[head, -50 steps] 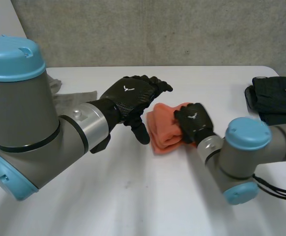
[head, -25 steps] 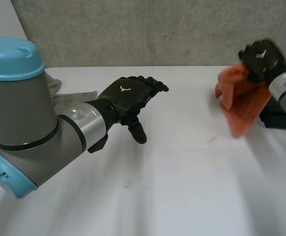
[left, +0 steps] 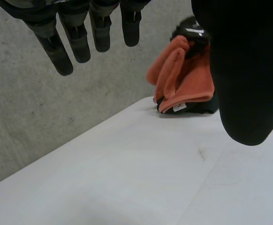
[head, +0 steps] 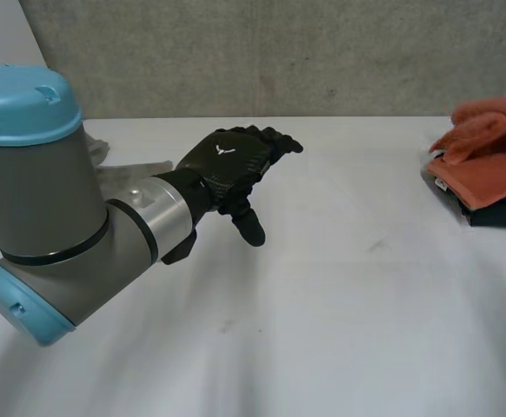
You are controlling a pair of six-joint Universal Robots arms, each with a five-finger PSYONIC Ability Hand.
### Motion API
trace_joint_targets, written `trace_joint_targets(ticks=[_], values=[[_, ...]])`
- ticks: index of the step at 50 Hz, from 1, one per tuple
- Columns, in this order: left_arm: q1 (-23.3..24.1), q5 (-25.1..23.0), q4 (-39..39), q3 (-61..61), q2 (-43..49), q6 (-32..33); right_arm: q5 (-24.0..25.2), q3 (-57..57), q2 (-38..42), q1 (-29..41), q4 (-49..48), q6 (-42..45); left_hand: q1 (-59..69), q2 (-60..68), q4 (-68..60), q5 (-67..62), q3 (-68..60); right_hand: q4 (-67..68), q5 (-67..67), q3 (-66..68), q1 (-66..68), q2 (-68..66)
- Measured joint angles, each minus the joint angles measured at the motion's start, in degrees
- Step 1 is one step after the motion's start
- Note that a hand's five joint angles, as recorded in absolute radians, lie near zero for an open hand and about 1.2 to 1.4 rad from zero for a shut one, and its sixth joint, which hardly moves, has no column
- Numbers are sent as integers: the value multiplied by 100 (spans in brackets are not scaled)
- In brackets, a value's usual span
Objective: Fold the laundry.
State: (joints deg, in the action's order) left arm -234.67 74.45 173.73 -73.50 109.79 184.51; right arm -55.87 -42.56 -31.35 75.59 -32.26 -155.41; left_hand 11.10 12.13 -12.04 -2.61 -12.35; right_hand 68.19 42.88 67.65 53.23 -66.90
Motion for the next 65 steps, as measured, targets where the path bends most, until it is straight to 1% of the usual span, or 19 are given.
trace_joint_targets(ticks=[6, 14, 15, 19, 24, 26, 27, 28, 30, 33, 38, 41, 44, 45, 48, 50, 57, 59, 65], values=[[17, 6, 13, -10, 86, -31, 407, -276, 313, -444, -95, 457, -1, 0, 0, 0, 0, 1, 0, 0, 0, 0], [23, 12, 38, 3, 132, -33, 951, -726, 255, -667, -146, 693, -1, 0, -2, 0, 0, 2, 0, 0, 0, -56], [24, 14, 55, 7, 131, -37, 1205, -911, 171, -694, -165, 721, -1, 0, -2, 0, 0, 2, 0, 6, 0, -56], [26, 17, 77, 4, 129, -56, 1640, -1282, -89, -817, -188, 785, -1, 0, -2, 0, 0, 2, 0, 44, 0, -56], [31, 17, 85, -3, 129, -71, 1990, -1669, -482, -1048, -175, 806, -1, 0, -2, 0, 0, -98, 0, -48, -5, 31], [33, 17, 87, -5, 129, -74, 2087, -1857, -741, -1178, -135, 792, -1, 0, -1, 0, 0, -1063, -174, -1016, -564, 1055], [33, 17, 88, -5, 129, -74, 2091, -1935, -857, -1226, -98, 775, -1, 0, -1, 0, 0, -1929, -696, -1888, -1268, 1836], [33, 17, 88, -5, 129, -74, 2091, -1935, -857, -1226, -98, 775, -1, 0, -1, 0, 0, -1929, -696, -1888, -1268, 1836], [34, 17, 89, -6, 129, -78, 1981, -2063, -1067, -1296, 27, 726, -1, 0, -1, 0, 0, -4437, -3069, -4427, -3563, 4408], [40, 17, 90, -11, 129, -83, 1652, -2132, -1240, -1334, 319, 669, -1, 0, 0, 0, 0, -5465, -3915, -5524, -4166, 5415], [46, 17, 87, -27, 115, -108, 1175, -2130, -1438, -1368, 870, 636, -1, 0, 0, 0, 0, -5465, -3926, -5528, -4166, 5415], [43, 17, 83, -51, 75, -149, 751, -2080, -1682, -1516, 1702, 665, -1, 0, -1, 0, 0, -5465, -3929, -5531, -4166, 5415], [40, 17, 82, -60, 57, -160, 612, -2051, -1786, -1615, 2097, 683, -1, 0, -1, 0, 0, -5465, -3929, -5530, -4166, 5415], [31, 19, 82, -68, 15, -168, 380, -2002, -1930, -1737, 2566, 700, -1, 0, -1, 0, 0, -5465, -3929, -5528, -4166, 5415], [15, 19, 82, -76, -49, -169, -30, -1922, -2118, -1838, 3021, 714, -1, 0, -1, 0, 0, -5465, -3929, -5528, -4166, 5415], [-5, 21, 82, -78, -110, -168, -558, -1836, -2322, -1889, 3326, 722, 0, 0, 1, 0, 0, -5465, -3929, -5528, -4166, 5415], [-71, 66, 99, -61, -262, -164, -1763, -1723, -2912, -1559, 3174, 611, -1, 0, 1, 0, 0, -5466, -3929, -5528, -4166, 5415], [-88, 99, 112, -62, -290, -164, -1844, -1745, -3017, -1408, 3050, 551, -5, 0, 1, 0, 0, -5465, -3929, -5528, -4166, 5415], [-353, 541, 293, -100, -479, -153, -1968, -2206, -3696, -207, 2393, -48, -20, -5, 5, 0, 1, -5466, -3929, -5528, -4166, 5415]])
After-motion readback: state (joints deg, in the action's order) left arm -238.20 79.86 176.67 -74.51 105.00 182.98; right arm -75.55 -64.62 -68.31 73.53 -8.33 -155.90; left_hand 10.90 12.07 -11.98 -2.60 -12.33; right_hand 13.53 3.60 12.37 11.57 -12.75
